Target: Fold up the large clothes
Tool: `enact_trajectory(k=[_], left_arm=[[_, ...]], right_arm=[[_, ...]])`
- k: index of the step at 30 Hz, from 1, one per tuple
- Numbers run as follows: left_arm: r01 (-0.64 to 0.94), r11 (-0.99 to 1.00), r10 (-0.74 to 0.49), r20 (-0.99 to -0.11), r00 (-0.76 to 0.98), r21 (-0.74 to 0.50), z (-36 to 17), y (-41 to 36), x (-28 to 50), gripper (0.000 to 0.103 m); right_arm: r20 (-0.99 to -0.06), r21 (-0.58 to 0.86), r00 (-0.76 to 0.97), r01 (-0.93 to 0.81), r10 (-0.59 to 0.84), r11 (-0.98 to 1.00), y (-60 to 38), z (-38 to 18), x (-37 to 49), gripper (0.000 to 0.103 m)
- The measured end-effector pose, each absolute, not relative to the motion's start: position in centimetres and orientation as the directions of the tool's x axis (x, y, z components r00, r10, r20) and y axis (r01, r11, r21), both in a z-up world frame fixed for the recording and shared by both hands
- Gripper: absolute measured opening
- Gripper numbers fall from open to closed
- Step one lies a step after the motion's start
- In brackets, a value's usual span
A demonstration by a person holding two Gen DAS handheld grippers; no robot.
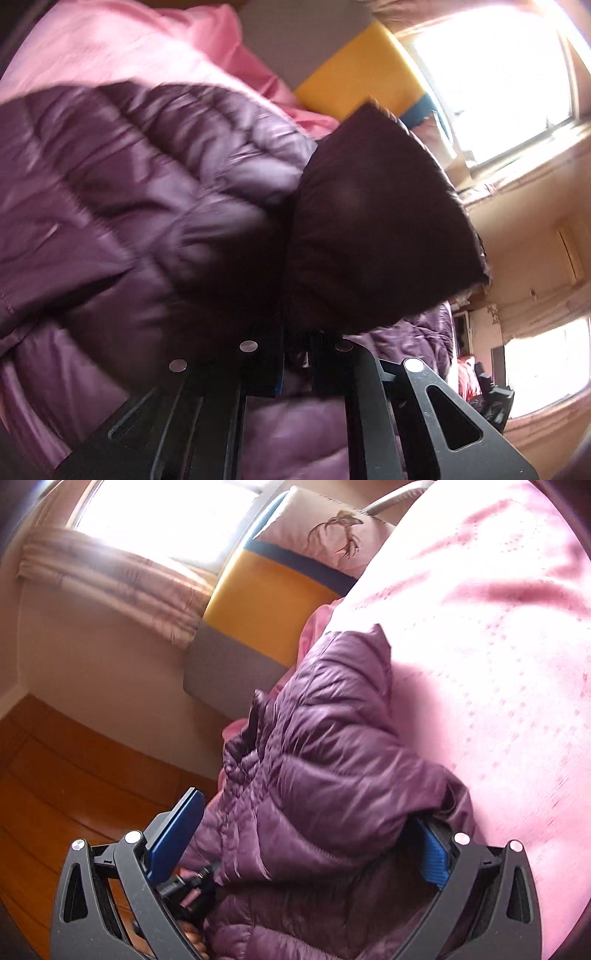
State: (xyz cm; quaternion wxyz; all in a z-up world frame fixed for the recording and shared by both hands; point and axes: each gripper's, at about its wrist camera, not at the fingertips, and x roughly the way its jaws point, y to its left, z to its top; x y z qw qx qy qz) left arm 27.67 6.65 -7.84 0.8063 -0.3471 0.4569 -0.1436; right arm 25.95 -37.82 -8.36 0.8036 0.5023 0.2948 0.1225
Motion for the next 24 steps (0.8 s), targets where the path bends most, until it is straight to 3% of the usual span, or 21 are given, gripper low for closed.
enact_trajectory(k=[3,4,6,8,10,15,20,24], left_arm=[[-0.096,0.715,-0.543,-0.637,0.547,-0.692,-8.2,7.0,27.2,0.009],[-0.096,0.714,-0.546,-0.637,0.545,-0.694,-8.0,7.0,26.9,0.013],[-0.099,0.692,-0.565,-0.622,0.542,-0.715,-7.9,7.1,26.8,0.025],[-0.094,0.659,-0.586,-0.588,0.558,-0.746,-7.5,7.8,26.2,0.046],[-0.092,0.647,-0.582,-0.568,0.581,-0.757,-7.0,8.4,25.8,0.055],[-0.096,0.655,-0.584,-0.582,0.566,-0.75,-6.6,9.1,26.2,0.052],[-0.06,0.701,-0.577,-0.616,0.536,-0.71,-7.0,8.3,26.9,0.024],[-0.027,0.733,-0.567,-0.632,0.529,-0.68,-7.2,8.1,27.0,0.015]], right_arm=[[-0.313,0.915,0.813,0.12,0.49,0.386,-39.7,-9.2,26.0,0.098],[-0.302,0.925,0.819,0.129,0.488,0.357,-40.1,-9.5,25.7,0.095],[-0.302,0.933,0.822,0.151,0.483,0.325,-40.9,-10.1,25.7,0.09],[-0.323,0.924,0.814,0.161,0.482,0.347,-41.3,-9.9,26.2,0.087],[-0.357,0.905,0.805,0.174,0.474,0.388,-41.2,-9.3,26.1,0.087],[-0.533,0.741,0.751,0.192,0.39,0.644,-39.5,-6.1,24.3,0.088],[-0.551,0.609,0.766,0.099,0.331,0.787,-36.1,-2.1,24.8,0.087],[-0.624,0.462,0.738,0.084,0.256,0.883,-32.0,-1.4,29.8,0.087]])
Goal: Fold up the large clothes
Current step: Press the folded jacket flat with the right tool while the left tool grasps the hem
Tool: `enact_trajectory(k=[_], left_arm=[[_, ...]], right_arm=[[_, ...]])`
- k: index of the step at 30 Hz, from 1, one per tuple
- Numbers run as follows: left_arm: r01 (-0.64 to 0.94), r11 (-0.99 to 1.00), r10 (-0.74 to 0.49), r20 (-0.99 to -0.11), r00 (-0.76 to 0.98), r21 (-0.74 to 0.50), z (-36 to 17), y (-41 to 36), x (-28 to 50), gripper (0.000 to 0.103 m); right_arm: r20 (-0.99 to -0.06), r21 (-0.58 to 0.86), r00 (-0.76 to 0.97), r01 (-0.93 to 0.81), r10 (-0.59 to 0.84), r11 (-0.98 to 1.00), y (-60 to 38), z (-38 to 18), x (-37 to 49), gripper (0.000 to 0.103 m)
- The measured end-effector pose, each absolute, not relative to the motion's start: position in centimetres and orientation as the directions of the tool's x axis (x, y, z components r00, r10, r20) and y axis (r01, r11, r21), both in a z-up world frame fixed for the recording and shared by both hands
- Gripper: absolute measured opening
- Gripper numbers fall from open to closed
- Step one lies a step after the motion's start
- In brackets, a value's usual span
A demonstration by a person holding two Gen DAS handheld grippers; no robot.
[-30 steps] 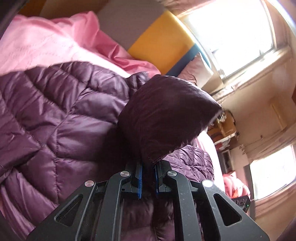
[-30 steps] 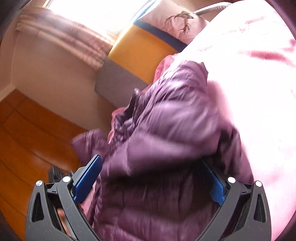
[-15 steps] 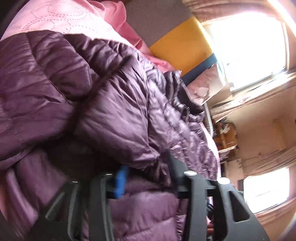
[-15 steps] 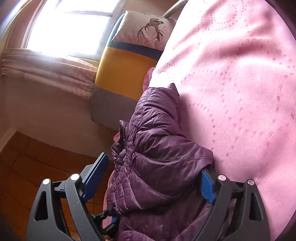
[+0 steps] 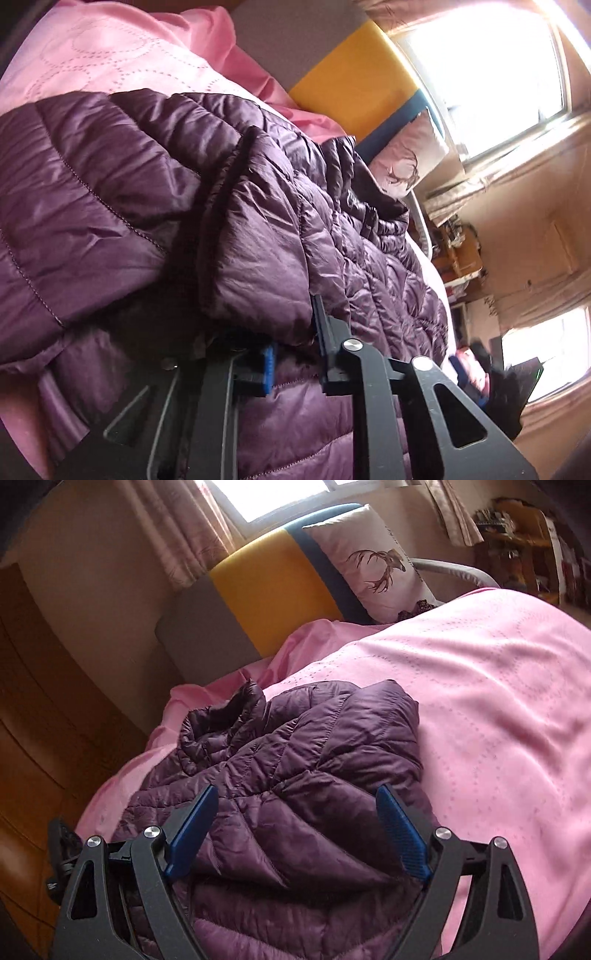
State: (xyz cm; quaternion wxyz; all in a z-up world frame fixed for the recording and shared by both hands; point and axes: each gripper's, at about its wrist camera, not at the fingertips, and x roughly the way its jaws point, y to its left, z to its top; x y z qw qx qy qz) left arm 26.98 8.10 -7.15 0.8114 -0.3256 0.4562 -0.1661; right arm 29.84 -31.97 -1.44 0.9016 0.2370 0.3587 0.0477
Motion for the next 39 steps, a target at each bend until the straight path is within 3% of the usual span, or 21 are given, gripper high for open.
enact_trajectory(k=[1,6,10,12,13,14,22,27,34,39], left_arm=[[-0.023,0.743,-0.56,-0.639,0.527,-0.669,-7.3,7.9,26.9,0.01],[-0.007,0.808,-0.505,-0.698,0.507,-0.59,-8.9,7.1,26.8,0.007],[-0.015,0.834,-0.471,-0.728,0.499,-0.551,-9.4,6.6,27.2,0.007],[-0.031,0.847,-0.446,-0.74,0.503,-0.531,-8.5,6.3,27.0,0.011],[-0.038,0.86,-0.417,-0.744,0.522,-0.508,-7.7,6.1,26.8,0.02],[-0.042,0.875,-0.382,-0.742,0.551,-0.482,-6.8,6.1,26.3,0.024],[0.0,0.937,-0.243,-0.648,0.722,-0.351,-0.9,6.2,25.5,0.024],[-0.053,0.907,-0.229,-0.594,0.771,-0.419,1.1,7.1,26.9,0.024],[0.003,0.949,-0.256,-0.769,0.586,-0.314,-5.5,3.7,32.2,0.024],[0.004,0.932,-0.296,-0.755,0.586,-0.362,-8.8,4.5,32.9,0.023]], right_arm=[[-0.657,0.411,0.724,0.11,0.21,0.905,-31.4,-2.1,31.4,0.087],[-0.789,0.2,0.614,0.201,0.036,0.959,-31.5,-7.6,34.2,0.082],[-0.803,0.145,0.595,0.204,-0.005,0.968,-31.1,-9.4,34.3,0.086],[-0.803,0.134,0.595,0.2,-0.012,0.971,-31.1,-9.6,34.1,0.087],[-0.803,0.141,0.597,0.198,-0.005,0.97,-31.2,-9.7,34.1,0.088],[-0.802,0.146,0.597,0.197,0.0,0.97,-31.2,-9.8,34.2,0.088],[-0.804,0.123,0.595,0.186,-0.012,0.975,-30.5,-9.4,34.0,0.093],[-0.802,0.122,0.597,0.185,-0.013,0.975,-30.5,-9.4,34.0,0.093],[-0.804,0.111,0.594,0.184,-0.021,0.977,-30.1,-9.4,34.2,0.095],[-0.805,0.102,0.593,0.18,-0.025,0.978,-29.8,-9.5,34.4,0.096]])
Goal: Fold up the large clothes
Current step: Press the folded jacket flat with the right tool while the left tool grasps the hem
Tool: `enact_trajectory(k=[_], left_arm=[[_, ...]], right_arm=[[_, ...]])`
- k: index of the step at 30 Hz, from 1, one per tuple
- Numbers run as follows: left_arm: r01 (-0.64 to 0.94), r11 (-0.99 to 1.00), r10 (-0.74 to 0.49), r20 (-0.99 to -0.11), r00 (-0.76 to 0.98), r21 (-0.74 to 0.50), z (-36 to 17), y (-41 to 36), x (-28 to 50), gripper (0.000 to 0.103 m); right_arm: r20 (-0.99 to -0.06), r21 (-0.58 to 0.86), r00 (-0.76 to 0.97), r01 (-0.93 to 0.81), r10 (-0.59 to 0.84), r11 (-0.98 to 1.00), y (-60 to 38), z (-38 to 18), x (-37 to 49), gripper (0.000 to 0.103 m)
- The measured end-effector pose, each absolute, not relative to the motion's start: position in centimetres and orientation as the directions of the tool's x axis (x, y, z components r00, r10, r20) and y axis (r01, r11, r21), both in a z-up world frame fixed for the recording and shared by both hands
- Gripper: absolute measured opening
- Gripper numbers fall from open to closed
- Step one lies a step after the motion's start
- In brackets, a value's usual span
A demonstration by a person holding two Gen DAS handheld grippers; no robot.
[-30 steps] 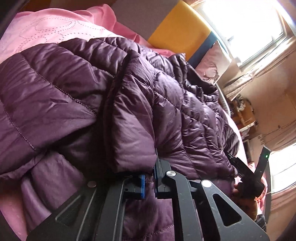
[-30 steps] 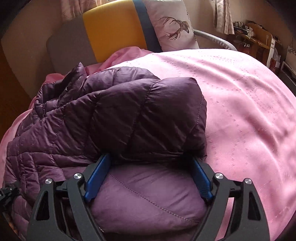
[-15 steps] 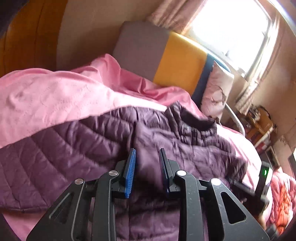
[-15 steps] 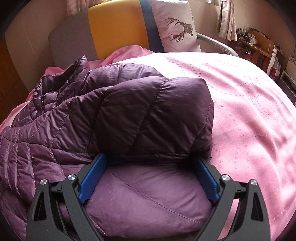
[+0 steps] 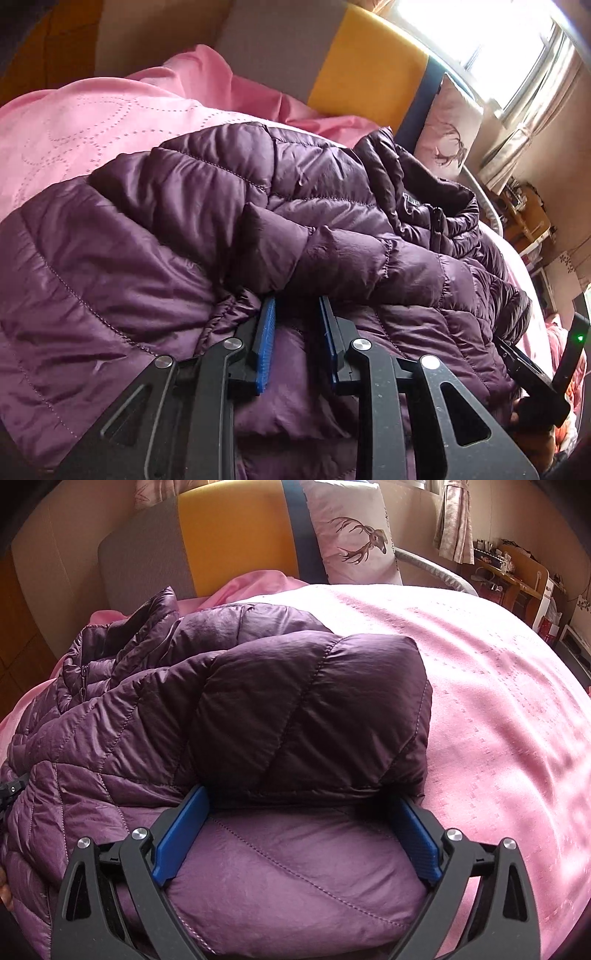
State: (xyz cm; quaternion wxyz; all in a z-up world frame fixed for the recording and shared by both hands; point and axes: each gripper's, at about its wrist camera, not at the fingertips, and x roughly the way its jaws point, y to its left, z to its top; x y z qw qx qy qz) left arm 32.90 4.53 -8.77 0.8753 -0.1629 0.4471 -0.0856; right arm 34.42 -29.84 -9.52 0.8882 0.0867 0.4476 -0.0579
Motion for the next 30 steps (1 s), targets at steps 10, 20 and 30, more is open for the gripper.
enact_trajectory(k=[10,20,30], left_arm=[[-0.076,0.888,-0.32,-0.728,0.607,-0.453,-6.4,8.0,28.4,0.031],[-0.394,0.747,-0.157,-0.718,0.678,-0.535,-6.3,20.5,15.4,0.049],[-0.649,0.342,0.031,-0.682,0.731,-0.68,-8.8,35.9,5.3,0.049]], right_arm=[[-0.806,0.099,0.592,0.181,-0.027,0.978,-29.8,-9.6,34.8,0.097],[-0.803,0.103,0.595,0.182,-0.026,0.978,-29.8,-9.5,34.8,0.097],[-0.804,0.093,0.593,0.182,-0.033,0.979,-29.9,-9.4,34.7,0.097]])
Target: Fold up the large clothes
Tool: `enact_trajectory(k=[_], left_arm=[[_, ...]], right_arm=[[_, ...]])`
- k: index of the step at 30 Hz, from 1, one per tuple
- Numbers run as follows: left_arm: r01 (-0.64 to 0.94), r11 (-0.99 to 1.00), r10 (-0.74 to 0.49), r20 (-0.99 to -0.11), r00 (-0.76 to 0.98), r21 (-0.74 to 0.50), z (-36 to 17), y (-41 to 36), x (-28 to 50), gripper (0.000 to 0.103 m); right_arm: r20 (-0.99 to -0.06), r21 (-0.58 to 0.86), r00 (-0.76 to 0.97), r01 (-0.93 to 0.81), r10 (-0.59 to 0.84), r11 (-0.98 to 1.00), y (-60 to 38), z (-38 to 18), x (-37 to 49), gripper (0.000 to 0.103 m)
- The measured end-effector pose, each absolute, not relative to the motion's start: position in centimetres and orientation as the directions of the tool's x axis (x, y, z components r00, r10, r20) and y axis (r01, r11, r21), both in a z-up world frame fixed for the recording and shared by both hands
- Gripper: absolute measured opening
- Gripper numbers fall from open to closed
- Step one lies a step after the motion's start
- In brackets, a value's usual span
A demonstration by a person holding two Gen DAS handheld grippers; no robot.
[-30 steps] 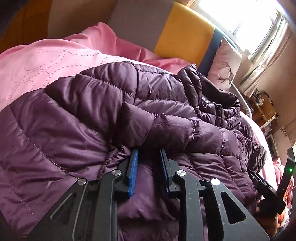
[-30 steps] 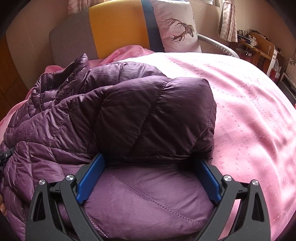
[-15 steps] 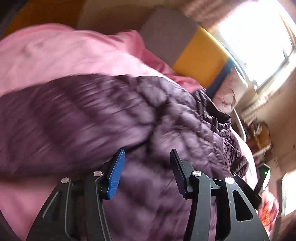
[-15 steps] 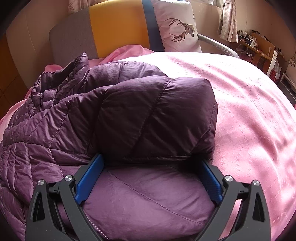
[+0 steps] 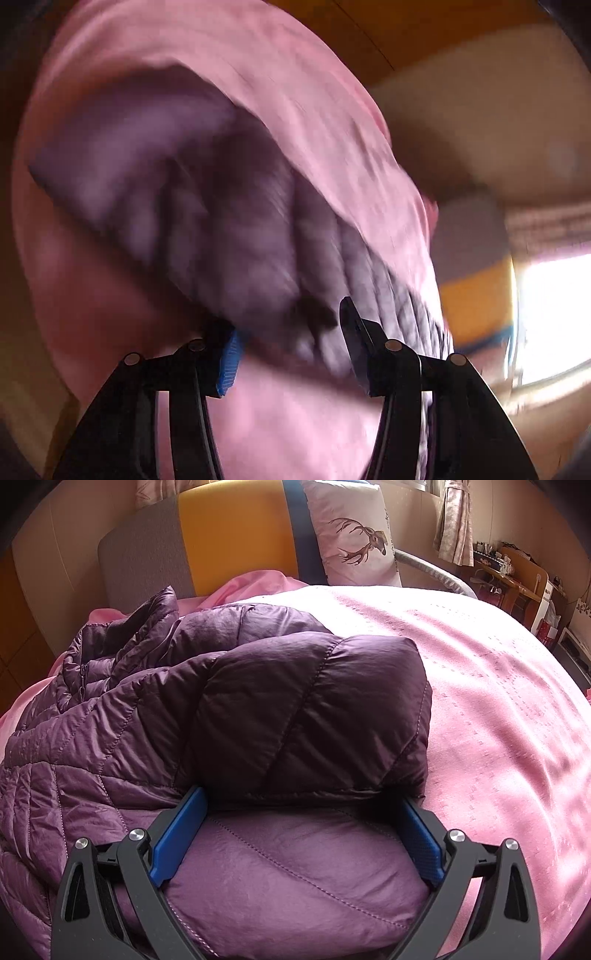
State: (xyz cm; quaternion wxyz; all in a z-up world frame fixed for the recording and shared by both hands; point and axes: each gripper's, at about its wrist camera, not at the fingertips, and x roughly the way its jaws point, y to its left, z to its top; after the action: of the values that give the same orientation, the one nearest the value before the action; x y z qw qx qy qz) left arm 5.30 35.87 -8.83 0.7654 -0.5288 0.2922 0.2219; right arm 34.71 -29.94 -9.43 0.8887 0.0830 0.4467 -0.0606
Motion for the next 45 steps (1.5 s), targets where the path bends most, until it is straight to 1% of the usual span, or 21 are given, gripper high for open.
enact_trajectory(k=[1,2,4,5,10,13,16,18,22,24,25,26,29,31,33,35,36,38,41,43,45], left_arm=[[-0.664,0.318,0.063,-0.684,0.727,-0.677,-8.8,37.0,4.9,0.042],[-0.67,0.304,0.071,-0.686,0.724,-0.677,-8.9,37.6,4.8,0.027],[-0.674,0.303,0.071,-0.689,0.721,-0.674,-9.0,38.9,5.0,0.015],[-0.671,0.314,0.072,-0.688,0.722,-0.672,-8.7,38.9,5.3,0.012],[-0.564,0.535,0.095,-0.618,0.78,-0.629,-3.6,35.4,7.8,0.011],[-0.43,0.665,0.032,-0.553,0.833,-0.61,-0.5,31.0,9.9,0.011],[-0.257,0.769,-0.096,-0.504,0.858,-0.585,1.3,25.3,12.3,0.011],[-0.15,0.826,-0.184,-0.511,0.84,-0.544,1.6,20.7,14.2,0.011],[0.021,0.893,-0.308,-0.577,0.756,-0.449,0.0,12.0,17.4,0.011],[0.076,0.905,-0.35,-0.63,0.693,-0.419,-1.5,8.4,18.7,0.021],[0.094,0.907,-0.364,-0.653,0.664,-0.41,-2.3,7.1,19.2,0.037],[0.108,0.909,-0.373,-0.667,0.645,-0.404,-3.0,6.1,19.6,0.047],[0.126,0.93,-0.347,-0.713,0.61,-0.345,-4.6,4.1,20.0,0.048],[0.132,0.939,-0.33,-0.721,0.61,-0.319,-4.9,3.5,20.1,0.05],[0.134,0.937,-0.335,-0.719,0.609,-0.323,-4.9,3.7,20.0,0.055],[0.137,0.935,-0.339,-0.71,0.618,-0.327,-4.5,3.8,19.7,0.066],[0.138,0.936,-0.336,-0.706,0.623,-0.324,-4.3,3.6,19.5,0.067],[0.134,0.939,-0.328,-0.702,0.632,-0.317,-4.5,3.4,19.7,0.068],[0.13,0.941,-0.321,-0.707,0.63,-0.311,-4.6,3.7,19.4,0.068],[0.135,0.945,-0.313,-0.707,0.634,-0.297,-4.3,3.7,18.8,0.069],[0.144,0.947,-0.309,-0.698,0.646,-0.286,-4.1,3.8,18.2,0.074]], right_arm=[[-0.804,0.092,0.593,0.183,-0.035,0.979,-29.9,-9.5,34.7,0.097],[-0.804,0.091,0.593,0.182,-0.036,0.979,-29.9,-9.5,34.7,0.097],[-0.805,0.085,0.592,0.184,-0.041,0.979,-29.8,-9.5,34.7,0.097],[-0.806,0.082,0.591,0.184,-0.044,0.98,-29.8,-9.5,34.7,0.097],[-0.806,0.067,0.589,0.184,-0.056,0.981,-29.5,-9.5,34.7,0.097],[-0.805,0.066,0.59,0.185,-0.057,0.981,-29.4,-9.4,34.6,0.097],[-0.804,0.066,0.591,0.184,-0.057,0.981,-29.4,-9.4,34.6,0.097],[-0.804,0.067,0.592,0.186,-0.057,0.98,-29.3,-9.4,34.6,0.097],[-0.804,0.066,0.592,0.185,-0.058,0.98,-29.3,-9.4,34.6,0.097],[-0.807,0.068,0.588,0.184,-0.055,0.981,-29.3,-9.4,34.7,0.097],[-0.804,0.074,0.593,0.182,-0.049,0.98,-29.4,-9.3,34.7,0.097],[-0.806,0.074,0.591,0.176,-0.045,0.982,-29.4,-9.2,34.7,0.098],[-0.805,0.064,0.592,0.157,-0.042,0.985,-29.2,-8.5,34.5,0.098],[-0.788,0.095,0.615,0.149,-0.017,0.984,-29.1,-7.5,33.8,0.098],[-0.765,0.143,0.644,0.128,0.027,0.981,-28.7,-6.3,32.9,0.097],[-0.735,0.227,0.666,0.071,0.124,0.971,-27.6,-4.9,32.0,0.097],[-0.719,0.279,0.67,0.034,0.185,0.96,-26.9,-4.2,31.6,0.097],[-0.674,0.413,0.647,-0.069,0.355,0.908,-24.9,-3.2,31.0,0.097],[-0.607,0.627,0.487,-0.192,0.628,0.755,-20.7,-3.1,31.0,0.097],[-0.599,0.671,0.407,-0.215,0.689,0.71,-17.9,-3.8,31.1,0.097],[-0.621,0.667,0.361,-0.222,0.695,0.711,-15.2,-4.7,31.3,0.096]])
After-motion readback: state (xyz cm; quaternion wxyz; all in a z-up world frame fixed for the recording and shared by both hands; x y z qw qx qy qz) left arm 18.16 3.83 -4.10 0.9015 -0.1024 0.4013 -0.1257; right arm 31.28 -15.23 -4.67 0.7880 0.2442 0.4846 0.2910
